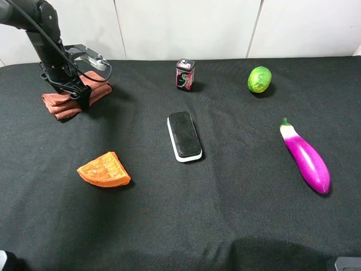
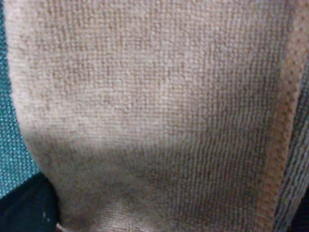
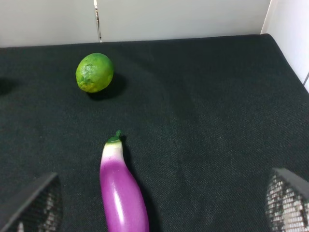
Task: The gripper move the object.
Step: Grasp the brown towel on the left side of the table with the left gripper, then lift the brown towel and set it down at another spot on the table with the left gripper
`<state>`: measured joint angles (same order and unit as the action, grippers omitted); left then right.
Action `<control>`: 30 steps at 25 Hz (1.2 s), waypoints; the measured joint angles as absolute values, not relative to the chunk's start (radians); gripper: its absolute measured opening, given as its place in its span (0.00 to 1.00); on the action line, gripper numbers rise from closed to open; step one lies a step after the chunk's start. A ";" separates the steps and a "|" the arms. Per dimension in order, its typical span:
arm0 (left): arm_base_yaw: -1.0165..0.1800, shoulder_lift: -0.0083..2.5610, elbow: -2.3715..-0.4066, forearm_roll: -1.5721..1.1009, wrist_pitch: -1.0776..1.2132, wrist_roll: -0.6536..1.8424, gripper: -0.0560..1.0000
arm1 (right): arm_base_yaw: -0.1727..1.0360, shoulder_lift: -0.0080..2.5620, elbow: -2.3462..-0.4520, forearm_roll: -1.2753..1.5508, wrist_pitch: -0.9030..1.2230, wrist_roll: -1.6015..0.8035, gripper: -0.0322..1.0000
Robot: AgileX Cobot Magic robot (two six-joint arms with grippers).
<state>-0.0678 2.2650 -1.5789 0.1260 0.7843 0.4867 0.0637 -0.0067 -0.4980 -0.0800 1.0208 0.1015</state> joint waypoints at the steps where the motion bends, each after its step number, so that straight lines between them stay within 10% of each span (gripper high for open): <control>1: -0.068 2.265 -1.579 0.125 0.784 0.487 0.90 | 0.064 -0.007 -0.498 -0.080 1.021 0.102 0.65; 21: -0.068 2.265 -1.579 0.140 0.769 0.480 0.30 | 0.064 -0.007 -0.498 -0.080 1.021 0.102 0.65; 30: -0.068 2.265 -1.579 0.140 0.769 0.479 0.29 | 0.064 -0.007 -0.498 -0.080 1.021 0.102 0.65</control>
<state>-0.0678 2.2650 -1.5789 0.1399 0.7692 0.4786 0.0637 -0.0067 -0.4980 -0.0800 1.0208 0.1015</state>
